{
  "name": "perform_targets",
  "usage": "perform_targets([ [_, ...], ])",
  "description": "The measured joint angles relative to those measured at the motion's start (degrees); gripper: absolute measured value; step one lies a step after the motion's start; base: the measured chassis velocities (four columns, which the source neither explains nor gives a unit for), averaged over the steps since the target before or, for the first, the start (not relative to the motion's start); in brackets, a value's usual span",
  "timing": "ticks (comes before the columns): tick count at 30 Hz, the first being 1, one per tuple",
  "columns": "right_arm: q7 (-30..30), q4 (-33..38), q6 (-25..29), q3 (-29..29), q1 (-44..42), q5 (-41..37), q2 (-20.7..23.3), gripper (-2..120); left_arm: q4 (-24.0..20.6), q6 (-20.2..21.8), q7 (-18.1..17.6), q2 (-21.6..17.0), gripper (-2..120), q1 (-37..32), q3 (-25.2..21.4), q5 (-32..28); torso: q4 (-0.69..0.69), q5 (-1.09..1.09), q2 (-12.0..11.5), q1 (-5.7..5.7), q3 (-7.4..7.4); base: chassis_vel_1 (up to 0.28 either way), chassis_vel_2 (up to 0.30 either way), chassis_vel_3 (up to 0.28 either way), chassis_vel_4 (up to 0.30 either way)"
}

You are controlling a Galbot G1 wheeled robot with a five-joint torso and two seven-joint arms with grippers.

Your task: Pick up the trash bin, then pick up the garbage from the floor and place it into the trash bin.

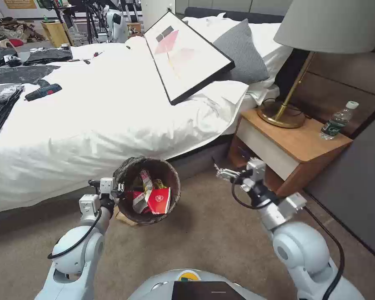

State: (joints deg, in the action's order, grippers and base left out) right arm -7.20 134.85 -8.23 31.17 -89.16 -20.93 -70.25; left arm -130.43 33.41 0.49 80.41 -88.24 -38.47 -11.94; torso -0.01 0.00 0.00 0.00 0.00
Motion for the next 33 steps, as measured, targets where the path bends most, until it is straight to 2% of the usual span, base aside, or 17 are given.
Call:
perform_targets([
  [7,-1.7,-1.1,6.3,3.3,-7.4,6.8,-5.0,100,-0.7,0.0,-0.1,0.2,3,-0.7,-0.9,0.0,0.02,-0.01,0.0,0.00,0.00,0.000,0.000,0.000,0.000],
  [16,-3.3,-1.8,11.5,4.7,-11.0,11.7,-7.2,100,-1.8,0.0,-0.2,0.7,3,-1.2,-1.7,0.0,0.02,-0.01,0.0,0.00,0.00,0.000,0.000,0.000,0.000],
  [33,-3.4,-2.1,13.7,7.1,-13.7,10.5,-7.4,100,-2.1,0.2,-0.3,1.1,3,-1.4,-1.9,0.3,0.02,-0.01,0.0,0.00,0.00,0.000,0.000,0.000,0.000],
])
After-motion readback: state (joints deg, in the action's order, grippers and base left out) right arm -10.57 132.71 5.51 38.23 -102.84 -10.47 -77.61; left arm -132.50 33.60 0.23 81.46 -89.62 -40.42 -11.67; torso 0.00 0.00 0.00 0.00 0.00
